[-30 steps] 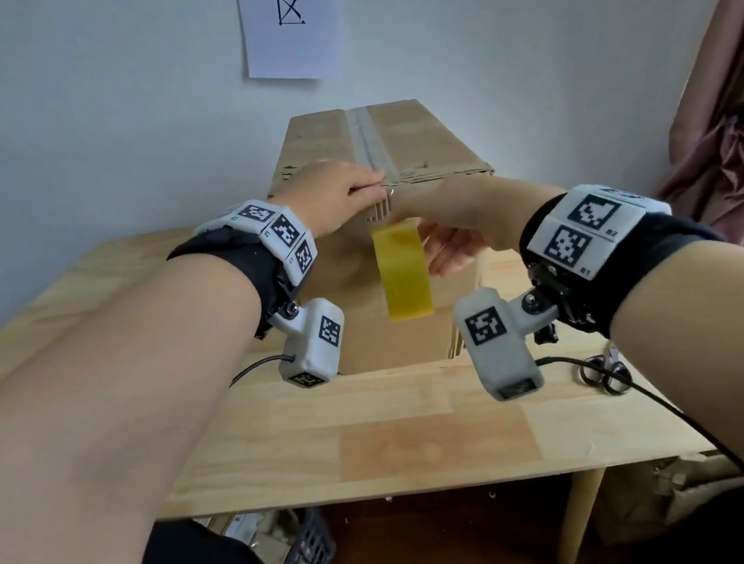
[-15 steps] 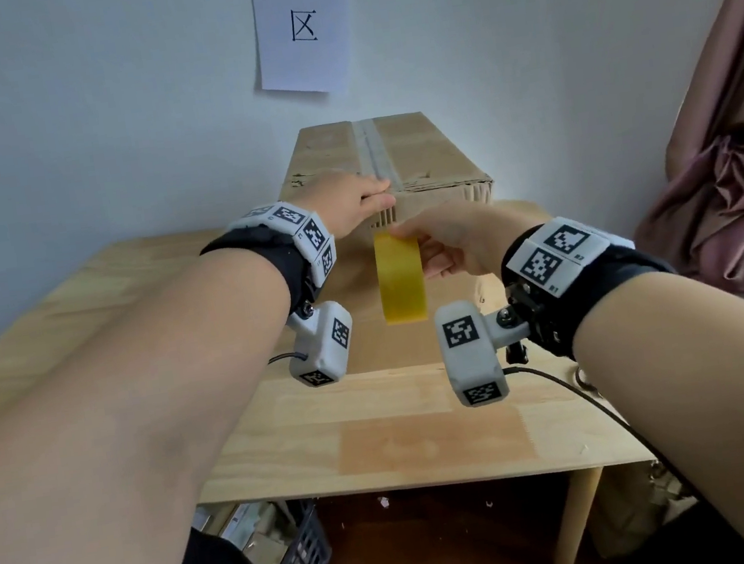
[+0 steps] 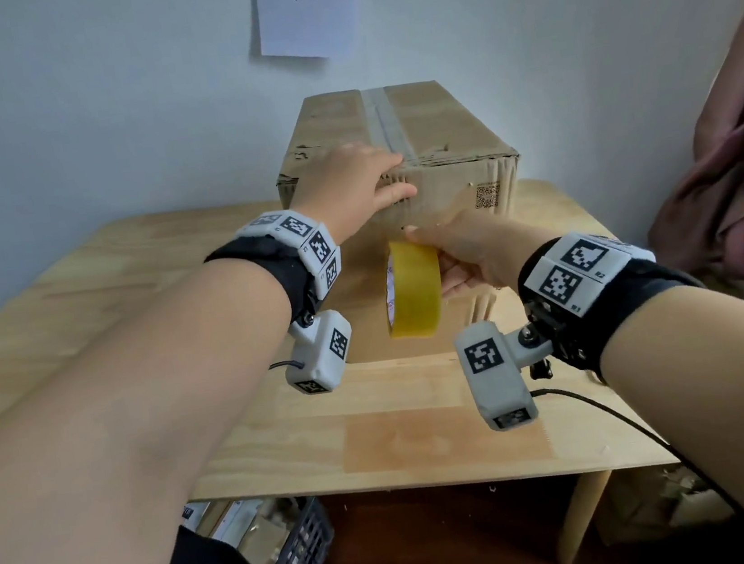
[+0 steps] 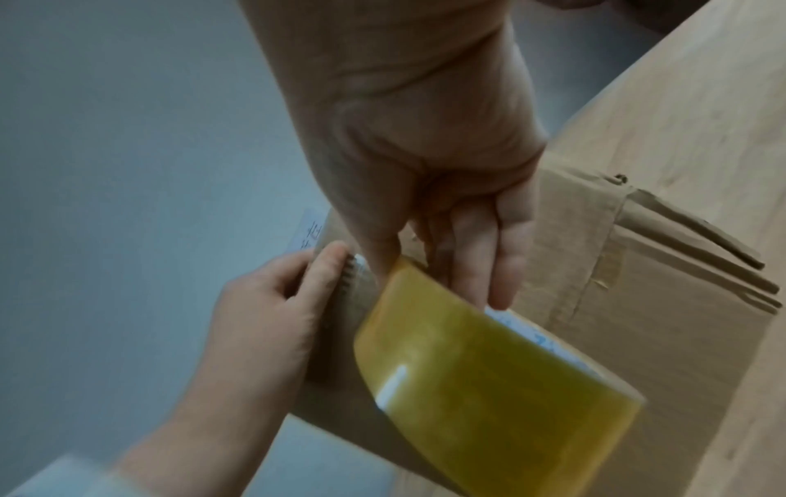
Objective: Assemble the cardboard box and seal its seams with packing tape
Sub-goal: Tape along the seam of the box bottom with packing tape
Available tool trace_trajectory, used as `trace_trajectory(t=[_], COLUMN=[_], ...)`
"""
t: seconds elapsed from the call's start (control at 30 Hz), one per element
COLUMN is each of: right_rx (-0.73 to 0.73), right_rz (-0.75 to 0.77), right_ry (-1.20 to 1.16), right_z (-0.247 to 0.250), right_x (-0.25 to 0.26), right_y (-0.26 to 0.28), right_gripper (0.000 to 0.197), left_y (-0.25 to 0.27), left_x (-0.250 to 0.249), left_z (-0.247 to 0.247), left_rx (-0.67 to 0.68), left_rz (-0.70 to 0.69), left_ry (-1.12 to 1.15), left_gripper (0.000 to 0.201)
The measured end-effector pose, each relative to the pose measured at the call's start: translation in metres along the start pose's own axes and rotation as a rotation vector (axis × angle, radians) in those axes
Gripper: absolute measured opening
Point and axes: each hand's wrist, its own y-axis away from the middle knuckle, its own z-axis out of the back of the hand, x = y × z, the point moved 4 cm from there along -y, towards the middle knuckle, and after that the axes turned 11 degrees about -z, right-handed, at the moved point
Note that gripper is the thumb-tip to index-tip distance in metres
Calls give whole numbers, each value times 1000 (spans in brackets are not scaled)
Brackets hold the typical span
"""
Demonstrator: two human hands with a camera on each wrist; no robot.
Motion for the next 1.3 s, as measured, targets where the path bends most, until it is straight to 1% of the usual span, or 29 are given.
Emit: trace_trajectory(t=[0.07,0.13,0.2,0.27,0.37,0.5,0.7,0.8,0.87,0.93,0.97,1.0,1.07,1.1,1.13,1.2,1.3], right_rx=[6,60,117,142,114,92,67,69,60,18,-22,-85,-279,-360,-408,-446,-476], right_rz=[0,-20,-38,-30,1,-2,-1,2,11,56,114,194,346,397,439,494,515], right_ry=[33,65,91,128,150,163,144,195,260,293,273,240,184,167,157,163,190], right_z=[3,5,7,8,9,6,0,7,13,20,24,27,38,43,47,51,56], right_x=[-1,-2,0,3,8,7,2,4,6,8,12,16,26,30,34,39,38], right_y=[0,0,2,5,7,5,0,1,3,5,4,2,0,0,0,2,5], right_gripper=[47,50,47,43,35,33,34,38,44,49,47,43,38,37,36,36,35], left_y=[-1,-2,-2,-1,-1,-2,-1,-3,-3,-5,-6,-8,-12,-13,-14,-13,-9], left_x=[-2,-4,-4,-4,-6,-7,-6,-8,-8,-9,-10,-10,-8,-6,-4,0,0], left_z=[-4,-8,-10,-11,-12,-12,-14,-14,-15,-13,-11,-8,-2,1,3,3,2], left_rx=[-15,0,20,20,19,8,-19,-22,-2,20,28,34,41,42,38,24,-16], left_rz=[-21,-42,-67,-93,-110,-93,-96,-113,-116,-109,-101,-93,-87,-83,-83,-82,-84], left_ry=[-76,-147,-201,-240,-250,-249,-260,-296,-311,-290,-265,-234,-168,-131,-95,-27,32], left_gripper=[57,61,65,67,68,67,68,70,76,76,71,65,53,47,42,37,35])
